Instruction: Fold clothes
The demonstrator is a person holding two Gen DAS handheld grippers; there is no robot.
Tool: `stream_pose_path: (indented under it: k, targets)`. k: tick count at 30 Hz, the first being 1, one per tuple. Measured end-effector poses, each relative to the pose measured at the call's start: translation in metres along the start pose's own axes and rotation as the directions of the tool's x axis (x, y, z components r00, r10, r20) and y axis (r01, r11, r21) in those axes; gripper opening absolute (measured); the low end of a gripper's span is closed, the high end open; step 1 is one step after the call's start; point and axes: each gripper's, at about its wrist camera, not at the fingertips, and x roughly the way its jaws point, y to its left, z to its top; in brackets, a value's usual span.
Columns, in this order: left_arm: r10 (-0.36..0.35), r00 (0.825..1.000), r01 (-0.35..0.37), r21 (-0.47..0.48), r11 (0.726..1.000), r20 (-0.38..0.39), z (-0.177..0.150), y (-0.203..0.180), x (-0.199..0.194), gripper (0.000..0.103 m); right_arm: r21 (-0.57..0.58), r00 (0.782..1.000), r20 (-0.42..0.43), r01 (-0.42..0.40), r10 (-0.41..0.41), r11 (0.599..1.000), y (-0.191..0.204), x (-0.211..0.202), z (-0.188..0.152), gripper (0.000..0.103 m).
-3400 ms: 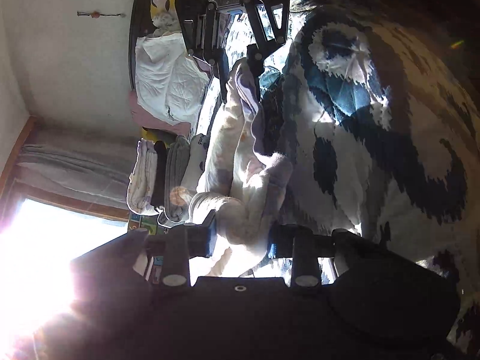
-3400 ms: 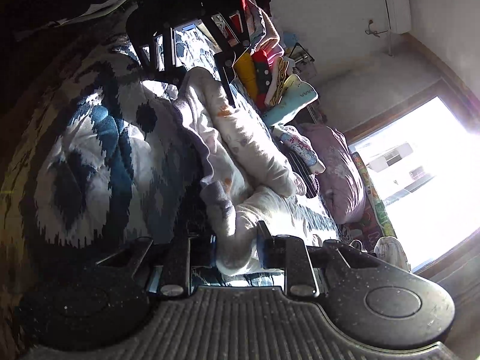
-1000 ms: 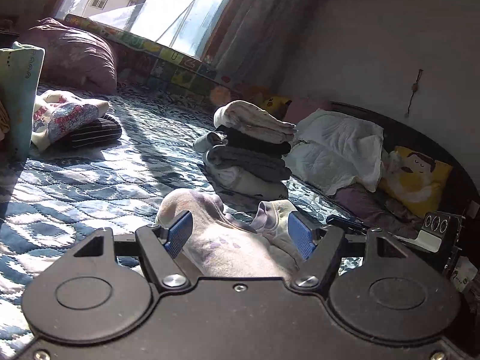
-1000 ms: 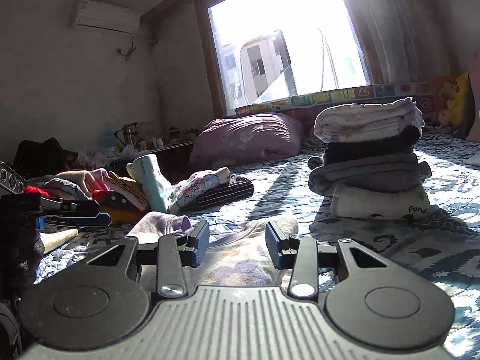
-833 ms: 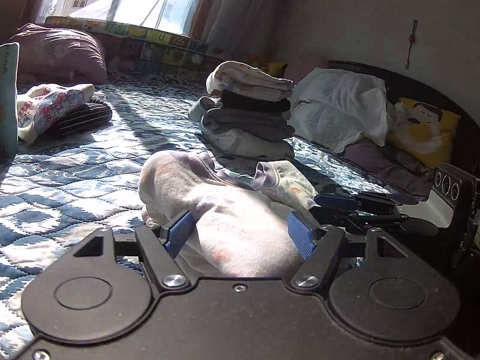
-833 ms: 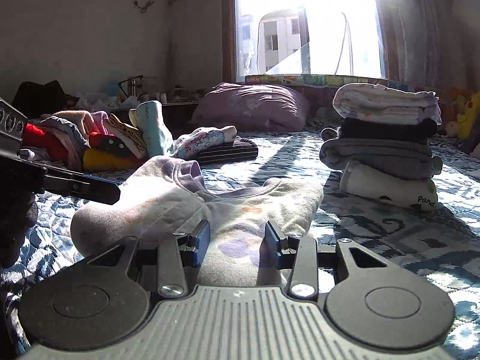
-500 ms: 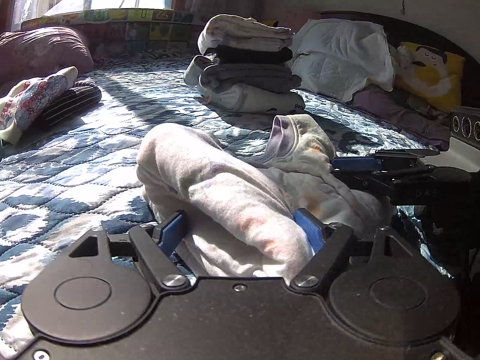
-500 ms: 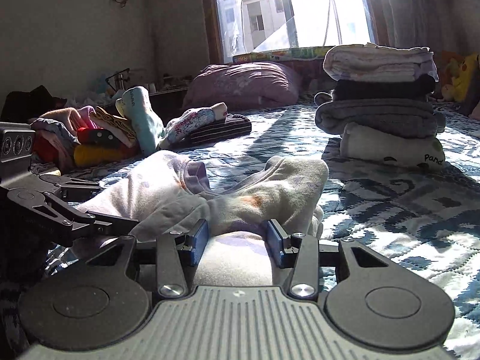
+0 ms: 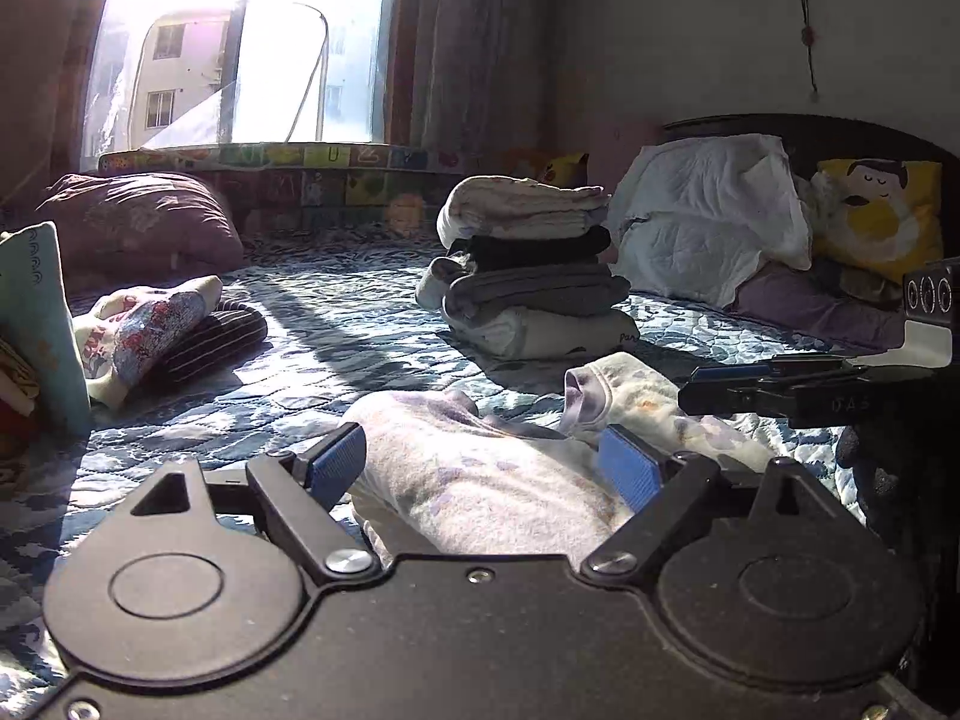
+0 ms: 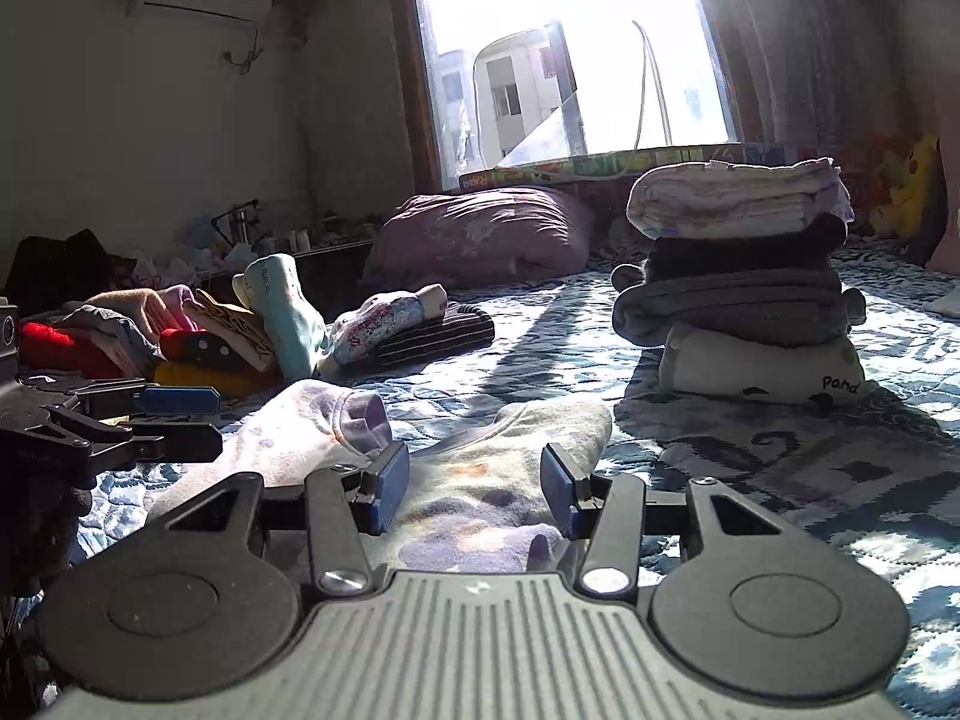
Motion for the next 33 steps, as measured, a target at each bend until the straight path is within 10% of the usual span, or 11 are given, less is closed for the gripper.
stream_pose_path:
  k: [19, 25, 31, 33]
  targets:
    - [-0.166, 0.962, 0.137, -0.138, 0.981, -0.219, -0.025, 0.021, 0.08, 0.082, 0.079, 0.988, -0.152, -0.026, 0.038, 0.997, -0.019, 0.056, -0.013, 0.055]
    - [-0.04, 0.999, 0.034, -0.283, 0.958, -0.015, 0.001, 0.032, 0.02, 0.081, 0.178, 1.0, -0.017, -0.015, 0.019, 0.984, -0.025, 0.023, -0.001, 0.065]
    - [-0.011, 0.992, -0.049, -0.47, 0.881, -0.125, -0.007, 0.056, 0.05, 0.079, 0.214, 0.998, -0.064, 0.024, -0.011, 0.977, -0.031, 0.022, -0.012, 0.068]
    - [0.023, 0.98, -0.122, -0.501, 0.857, -0.199, -0.017, 0.062, 0.066, 0.06, 0.198, 0.997, -0.082, 0.024, -0.008, 0.98, -0.029, 0.026, -0.016, 0.068]
